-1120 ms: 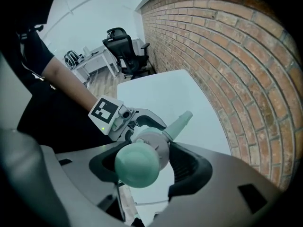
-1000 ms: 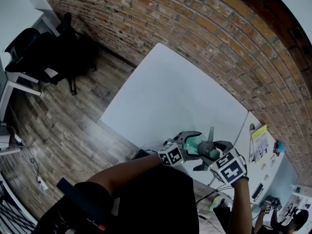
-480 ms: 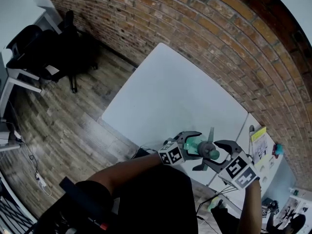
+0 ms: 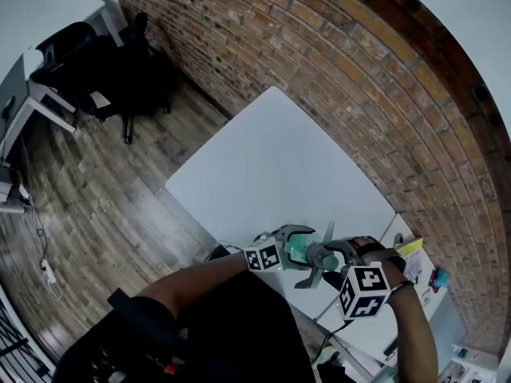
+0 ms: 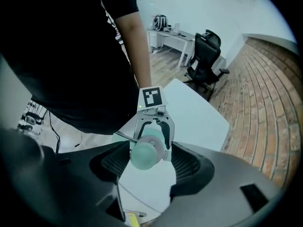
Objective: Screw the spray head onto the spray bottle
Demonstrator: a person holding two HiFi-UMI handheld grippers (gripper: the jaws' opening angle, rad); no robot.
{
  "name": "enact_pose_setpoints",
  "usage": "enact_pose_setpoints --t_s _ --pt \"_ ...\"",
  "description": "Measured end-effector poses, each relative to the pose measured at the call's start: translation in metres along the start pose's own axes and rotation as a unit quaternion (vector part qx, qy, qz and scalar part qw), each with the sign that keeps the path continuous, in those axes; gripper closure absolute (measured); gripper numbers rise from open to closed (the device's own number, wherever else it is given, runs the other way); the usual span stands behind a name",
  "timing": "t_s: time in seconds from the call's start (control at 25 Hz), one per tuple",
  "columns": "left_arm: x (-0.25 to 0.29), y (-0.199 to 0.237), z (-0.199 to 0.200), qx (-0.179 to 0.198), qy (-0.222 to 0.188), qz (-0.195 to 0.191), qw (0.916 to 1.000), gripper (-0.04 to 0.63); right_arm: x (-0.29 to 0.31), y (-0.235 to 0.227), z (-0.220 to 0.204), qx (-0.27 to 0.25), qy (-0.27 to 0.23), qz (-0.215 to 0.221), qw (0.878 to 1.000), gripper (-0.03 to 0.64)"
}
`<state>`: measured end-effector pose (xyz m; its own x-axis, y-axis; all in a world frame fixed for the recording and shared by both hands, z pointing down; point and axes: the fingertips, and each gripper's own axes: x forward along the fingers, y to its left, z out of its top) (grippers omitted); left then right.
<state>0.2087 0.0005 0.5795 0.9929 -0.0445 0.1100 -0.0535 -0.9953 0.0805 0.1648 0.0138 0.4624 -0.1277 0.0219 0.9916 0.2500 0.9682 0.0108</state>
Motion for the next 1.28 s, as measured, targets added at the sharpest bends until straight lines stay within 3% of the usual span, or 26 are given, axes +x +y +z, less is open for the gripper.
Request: enact_pose_setpoints --t_s 0.32,0.84,1.0,1.28 --pt "0.001 0.002 -0.001 -0.006 -0.003 0.042 0.9991 0.166 0.021 0.011 -0.015 -0.148 0.028 0.014 0.989 0.356" --pt "-0.003 0.005 0.003 -0.004 -0.02 0.052 0.9985 0.16 0.039 0.001 -0.022 -0.23 0.072 -0.015 0.97 0.356" --pt "-0.004 0.006 0.003 -0.006 -0.023 0.053 0.9983 0.159 0.041 0.001 -0.021 -0.224 0.08 -0.011 0.971 0.356" --pt "-0.003 0.005 0.002 -0.009 -0.027 0.059 0.9979 0.158 0.042 0.003 -0.02 -0.139 0.056 0.002 0.989 0.356"
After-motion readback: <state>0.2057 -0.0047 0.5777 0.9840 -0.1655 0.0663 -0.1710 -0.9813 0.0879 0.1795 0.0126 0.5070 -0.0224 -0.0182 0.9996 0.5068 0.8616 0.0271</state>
